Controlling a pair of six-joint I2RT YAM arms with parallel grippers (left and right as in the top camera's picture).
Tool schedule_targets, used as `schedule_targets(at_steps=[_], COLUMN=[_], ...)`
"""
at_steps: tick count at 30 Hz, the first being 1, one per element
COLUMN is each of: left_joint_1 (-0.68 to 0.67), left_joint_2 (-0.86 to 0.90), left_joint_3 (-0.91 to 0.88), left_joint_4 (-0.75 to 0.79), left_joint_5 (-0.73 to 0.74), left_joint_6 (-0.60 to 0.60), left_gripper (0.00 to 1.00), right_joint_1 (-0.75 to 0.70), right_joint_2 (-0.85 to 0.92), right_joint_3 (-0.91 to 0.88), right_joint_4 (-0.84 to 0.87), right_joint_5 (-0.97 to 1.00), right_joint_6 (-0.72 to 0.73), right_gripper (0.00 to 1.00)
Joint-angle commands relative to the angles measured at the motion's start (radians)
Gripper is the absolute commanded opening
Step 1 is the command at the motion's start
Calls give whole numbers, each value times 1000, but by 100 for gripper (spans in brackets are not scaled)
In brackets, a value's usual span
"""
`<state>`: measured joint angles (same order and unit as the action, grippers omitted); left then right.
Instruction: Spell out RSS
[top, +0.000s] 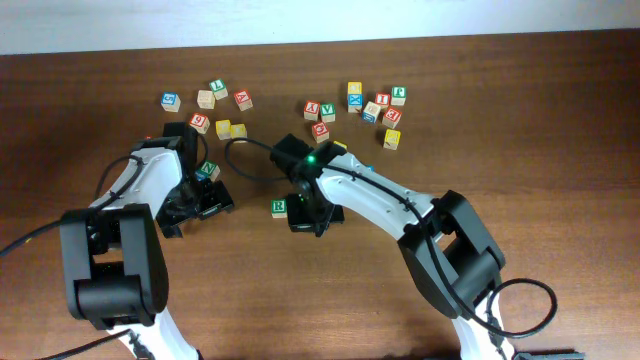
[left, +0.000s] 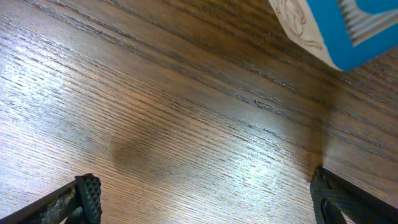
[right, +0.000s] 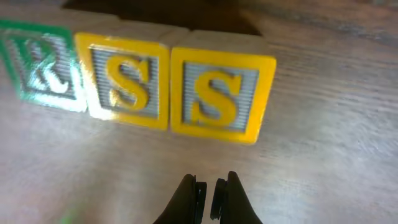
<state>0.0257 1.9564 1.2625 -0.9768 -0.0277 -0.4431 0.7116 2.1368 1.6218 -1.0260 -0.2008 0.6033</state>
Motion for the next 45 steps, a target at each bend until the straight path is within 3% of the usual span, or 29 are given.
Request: schedule_targets(at_steps=[1, 9, 20, 45], left_joint_1=[3, 3, 3, 3], left_joint_2=[13, 13, 13, 13], left_joint_3=[16, 16, 16, 16], left_joint_4=[2, 2, 2, 2], left_joint_5=[-14, -14, -14, -14], left_joint_6=[-16, -16, -16, -16], left_gripper=[99, 99, 99, 99], right_joint_1=[-31, -130, -129, -127], right_joint_2=[-44, -36, -36, -37], right_joint_3=[53, 5, -68, -68], right_joint_4=[-38, 0, 116, 133], right_joint_5=[4, 63, -27, -76], right_joint_6=[-28, -27, -19, -21], right_gripper=[4, 4, 4, 4])
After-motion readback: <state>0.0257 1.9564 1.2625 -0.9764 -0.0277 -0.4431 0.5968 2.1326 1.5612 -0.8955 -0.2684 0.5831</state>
